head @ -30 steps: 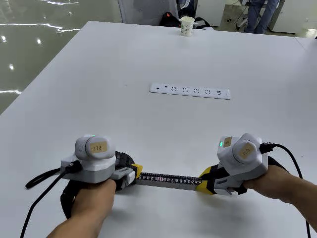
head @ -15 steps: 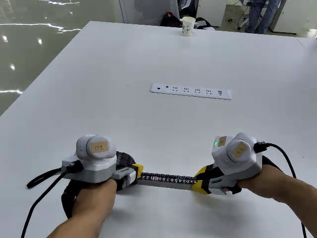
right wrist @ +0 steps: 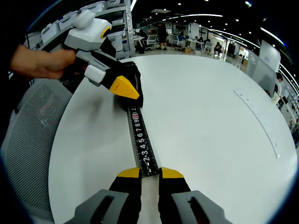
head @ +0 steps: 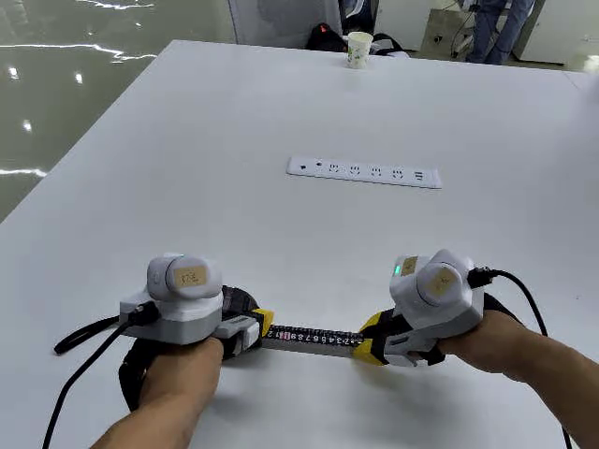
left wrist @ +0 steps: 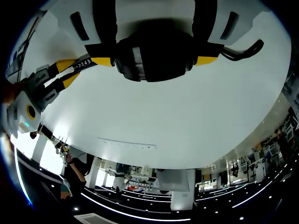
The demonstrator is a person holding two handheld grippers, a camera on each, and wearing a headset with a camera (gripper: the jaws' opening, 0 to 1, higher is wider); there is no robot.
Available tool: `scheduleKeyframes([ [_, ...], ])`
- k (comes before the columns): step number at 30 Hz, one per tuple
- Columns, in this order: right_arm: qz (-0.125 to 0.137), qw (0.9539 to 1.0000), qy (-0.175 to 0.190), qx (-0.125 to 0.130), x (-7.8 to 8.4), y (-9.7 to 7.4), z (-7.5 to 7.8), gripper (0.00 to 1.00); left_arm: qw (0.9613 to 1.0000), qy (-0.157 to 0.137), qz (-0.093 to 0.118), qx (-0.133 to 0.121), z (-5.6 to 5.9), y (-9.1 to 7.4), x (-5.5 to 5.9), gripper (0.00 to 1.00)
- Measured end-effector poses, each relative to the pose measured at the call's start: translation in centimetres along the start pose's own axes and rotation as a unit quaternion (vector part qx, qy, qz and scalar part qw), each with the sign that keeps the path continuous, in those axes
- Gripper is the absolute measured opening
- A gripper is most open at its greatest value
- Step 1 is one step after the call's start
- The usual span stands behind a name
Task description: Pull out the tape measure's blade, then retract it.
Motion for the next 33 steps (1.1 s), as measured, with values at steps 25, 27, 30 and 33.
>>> scheduleKeyframes([
  [25, 0.006, 0.9999, -0.007, -0.006, -1.7, 1.3, -0.2, 0.10, 1.0000, -0.004, -0.002, 0.003, 0.0, 0.0, 0.0, 0.61],
  [27, 0.006, 0.9999, -0.008, -0.006, -1.8, 1.4, -0.3, 0.10, 1.0000, -0.005, -0.002, 0.003, 0.0, 0.0, -0.1, 0.61],
  [30, 0.008, 0.9999, -0.008, -0.007, -2.1, 1.6, -0.4, 0.10, 1.0000, -0.005, -0.002, 0.003, 0.0, 0.0, -0.1, 0.61],
  [33, 0.009, 0.9999, -0.011, -0.006, -2.3, 1.9, -0.4, 0.10, 1.0000, -0.006, -0.002, 0.004, 0.0, 0.0, -0.1, 0.61],
])
Point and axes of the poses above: the centre of the closed fingertips' face, and the gripper's own axes: y roughly forward along the fingers, z roughly to its right, x roughly out of its underside, the point moved 4 cm from there along -y, roughly backward along the fingers, and after that the axes turned 3 degrees about -y, right-handed, at the moved point
